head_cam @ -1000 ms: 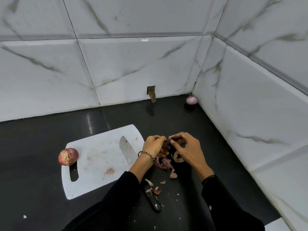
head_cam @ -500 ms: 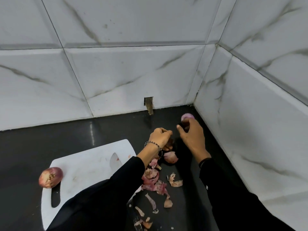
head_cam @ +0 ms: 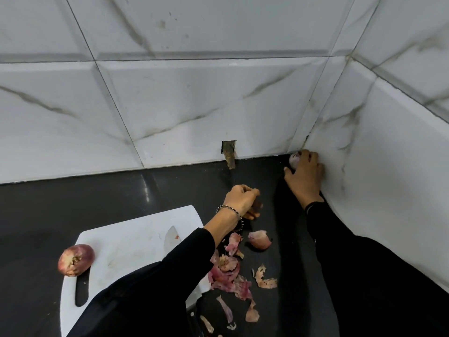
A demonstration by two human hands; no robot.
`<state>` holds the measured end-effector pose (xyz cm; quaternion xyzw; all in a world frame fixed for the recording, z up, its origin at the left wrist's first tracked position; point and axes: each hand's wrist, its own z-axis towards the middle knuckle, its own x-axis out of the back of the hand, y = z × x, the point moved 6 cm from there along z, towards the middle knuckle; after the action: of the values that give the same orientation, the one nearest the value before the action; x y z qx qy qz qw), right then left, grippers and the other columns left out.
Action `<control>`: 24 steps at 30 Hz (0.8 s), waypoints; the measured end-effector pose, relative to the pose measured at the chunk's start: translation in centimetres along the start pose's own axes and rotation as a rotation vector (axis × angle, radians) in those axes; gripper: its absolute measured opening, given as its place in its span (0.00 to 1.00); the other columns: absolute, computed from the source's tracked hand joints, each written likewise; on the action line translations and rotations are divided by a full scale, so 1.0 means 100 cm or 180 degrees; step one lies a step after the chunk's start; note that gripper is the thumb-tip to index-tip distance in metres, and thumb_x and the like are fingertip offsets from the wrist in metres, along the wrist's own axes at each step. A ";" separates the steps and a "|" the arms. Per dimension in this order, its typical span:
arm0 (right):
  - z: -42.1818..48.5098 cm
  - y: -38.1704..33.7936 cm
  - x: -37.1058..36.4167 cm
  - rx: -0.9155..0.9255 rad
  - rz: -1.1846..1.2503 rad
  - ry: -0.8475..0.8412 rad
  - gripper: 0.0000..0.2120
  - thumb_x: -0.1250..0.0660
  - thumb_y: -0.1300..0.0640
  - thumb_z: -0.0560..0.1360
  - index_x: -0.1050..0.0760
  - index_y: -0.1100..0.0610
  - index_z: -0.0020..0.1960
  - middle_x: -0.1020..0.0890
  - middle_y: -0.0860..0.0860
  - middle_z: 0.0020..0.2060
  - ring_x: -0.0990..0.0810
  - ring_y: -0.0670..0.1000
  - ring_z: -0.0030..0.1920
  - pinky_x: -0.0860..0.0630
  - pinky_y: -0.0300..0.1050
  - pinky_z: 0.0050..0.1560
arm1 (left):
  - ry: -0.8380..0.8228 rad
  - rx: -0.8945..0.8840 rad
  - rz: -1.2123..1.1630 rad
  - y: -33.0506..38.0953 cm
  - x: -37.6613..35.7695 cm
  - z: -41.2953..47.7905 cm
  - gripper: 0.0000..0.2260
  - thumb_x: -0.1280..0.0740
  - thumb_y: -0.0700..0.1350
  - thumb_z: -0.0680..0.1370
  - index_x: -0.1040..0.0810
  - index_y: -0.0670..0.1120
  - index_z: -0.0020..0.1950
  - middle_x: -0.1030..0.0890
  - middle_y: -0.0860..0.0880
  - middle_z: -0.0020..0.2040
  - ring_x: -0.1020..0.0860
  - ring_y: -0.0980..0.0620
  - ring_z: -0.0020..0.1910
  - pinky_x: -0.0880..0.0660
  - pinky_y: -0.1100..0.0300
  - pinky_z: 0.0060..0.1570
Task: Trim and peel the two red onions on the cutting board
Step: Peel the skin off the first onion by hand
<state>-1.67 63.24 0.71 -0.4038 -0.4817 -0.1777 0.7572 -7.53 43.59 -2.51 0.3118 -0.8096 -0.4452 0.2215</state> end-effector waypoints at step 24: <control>-0.132 -0.050 0.037 0.0593 0.1352 -0.0338 0.31 0.19 0.50 0.66 0.29 0.54 0.63 0.31 0.48 0.57 0.26 0.43 0.53 0.28 0.27 0.46 | -0.0083 0.0098 -0.0201 -0.015 0.014 -0.069 0.24 0.42 0.59 0.83 0.21 0.38 0.53 0.15 0.41 0.37 0.19 0.44 0.30 0.22 0.58 0.30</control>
<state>4.54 50.36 3.39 -0.4333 -0.4395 0.0524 0.7851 -3.70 37.95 -0.16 0.3347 -0.8089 -0.4435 0.1920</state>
